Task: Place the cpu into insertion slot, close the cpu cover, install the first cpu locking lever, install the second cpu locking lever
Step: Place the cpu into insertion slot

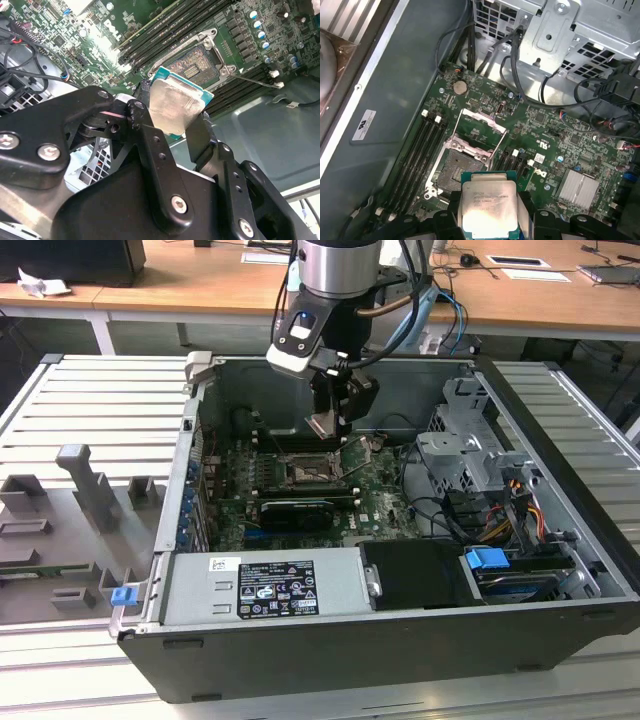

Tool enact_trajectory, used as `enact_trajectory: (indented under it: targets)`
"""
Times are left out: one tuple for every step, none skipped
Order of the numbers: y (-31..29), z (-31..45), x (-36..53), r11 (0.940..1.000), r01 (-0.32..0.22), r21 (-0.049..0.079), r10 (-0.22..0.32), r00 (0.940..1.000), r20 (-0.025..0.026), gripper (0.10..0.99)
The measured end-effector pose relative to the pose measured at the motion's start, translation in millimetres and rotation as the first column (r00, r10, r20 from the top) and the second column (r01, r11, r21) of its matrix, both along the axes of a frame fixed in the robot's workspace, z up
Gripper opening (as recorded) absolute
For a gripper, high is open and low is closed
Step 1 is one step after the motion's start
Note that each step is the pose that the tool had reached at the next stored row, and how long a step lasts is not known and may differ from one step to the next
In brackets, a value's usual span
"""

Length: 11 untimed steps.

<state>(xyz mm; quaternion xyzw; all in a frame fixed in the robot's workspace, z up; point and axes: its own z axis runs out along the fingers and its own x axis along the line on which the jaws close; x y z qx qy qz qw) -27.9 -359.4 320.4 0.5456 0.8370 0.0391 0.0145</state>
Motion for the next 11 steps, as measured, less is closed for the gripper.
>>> enact_trajectory:
  targets:
    - [0.0, -0.2, 0.0, 1.0000, 0.004, 0.000, -0.004, 1.0000, 0.0000, 0.529]
    - [0.0, -0.4, 0.0, 1.0000, 0.009, 0.000, -0.009, 1.0000, 0.0000, 0.529]
    - [0.0, -0.6, 0.0, 0.9999, 0.012, 0.000, -0.012, 0.9999, 0.0000, 0.529]
    - [0.0, -0.8, 0.0, 0.9999, 0.017, 0.000, -0.017, 0.9999, 0.0000, 0.529]
    - [0.0, -1.0, -0.1, 0.9998, 0.020, 0.000, -0.020, 0.9998, 0.0000, 0.529]
    - [0.0, -1.4, -0.1, 0.9997, 0.025, 0.000, -0.025, 0.9997, 0.0000, 0.529]
    - [0.0, -1.5, -0.2, 0.9996, 0.028, 0.000, -0.028, 0.9996, 0.0000, 0.529]
    - [0.0, -1.9, -0.2, 0.9994, 0.035, 0.000, -0.035, 0.9994, 0.0000, 0.529]
    - [0.0, -2.2, -0.2, 0.9992, 0.039, 0.000, -0.039, 0.9992, 0.0000, 0.529]
    - [0.1, -2.3, -0.2, 0.9991, 0.042, 0.000, -0.042, 0.9991, 0.0001, 0.529]
    - [0.1, -2.5, -0.2, 0.9989, 0.047, 0.000, -0.047, 0.9989, 0.0001, 0.529]
